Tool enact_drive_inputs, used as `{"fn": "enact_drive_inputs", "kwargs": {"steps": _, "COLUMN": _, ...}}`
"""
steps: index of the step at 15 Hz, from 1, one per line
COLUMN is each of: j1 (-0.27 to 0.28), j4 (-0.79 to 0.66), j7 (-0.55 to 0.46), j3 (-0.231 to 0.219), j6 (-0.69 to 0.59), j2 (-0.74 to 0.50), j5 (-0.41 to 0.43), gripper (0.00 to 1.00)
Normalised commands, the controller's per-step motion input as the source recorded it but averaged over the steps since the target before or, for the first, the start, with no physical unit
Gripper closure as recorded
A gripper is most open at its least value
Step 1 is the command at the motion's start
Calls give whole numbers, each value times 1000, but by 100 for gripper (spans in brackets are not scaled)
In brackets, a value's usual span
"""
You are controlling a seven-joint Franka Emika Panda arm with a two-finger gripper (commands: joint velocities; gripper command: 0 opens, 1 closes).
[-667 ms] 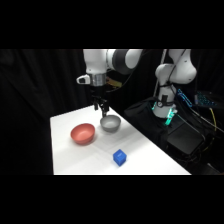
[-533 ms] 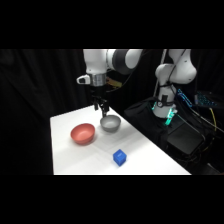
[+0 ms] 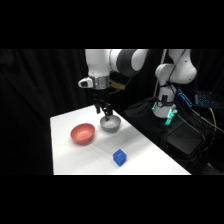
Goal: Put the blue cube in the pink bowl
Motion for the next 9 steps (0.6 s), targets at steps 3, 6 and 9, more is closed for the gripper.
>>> {"fn": "enact_drive_inputs", "kwargs": {"steps": 3, "j1": 107, "j4": 17, "j7": 181, "j3": 87, "j6": 78, "j2": 42, "j5": -4, "gripper": 0}}
{"fn": "enact_drive_inputs", "kwargs": {"steps": 6, "j1": 116, "j4": 19, "j7": 254, "j3": 80, "j6": 140, "j2": 85, "j5": -30, "gripper": 0}}
{"fn": "enact_drive_inputs", "kwargs": {"steps": 9, "j1": 131, "j4": 37, "j7": 339, "j3": 65, "j6": 185, "j2": 129, "j5": -106, "gripper": 0}}
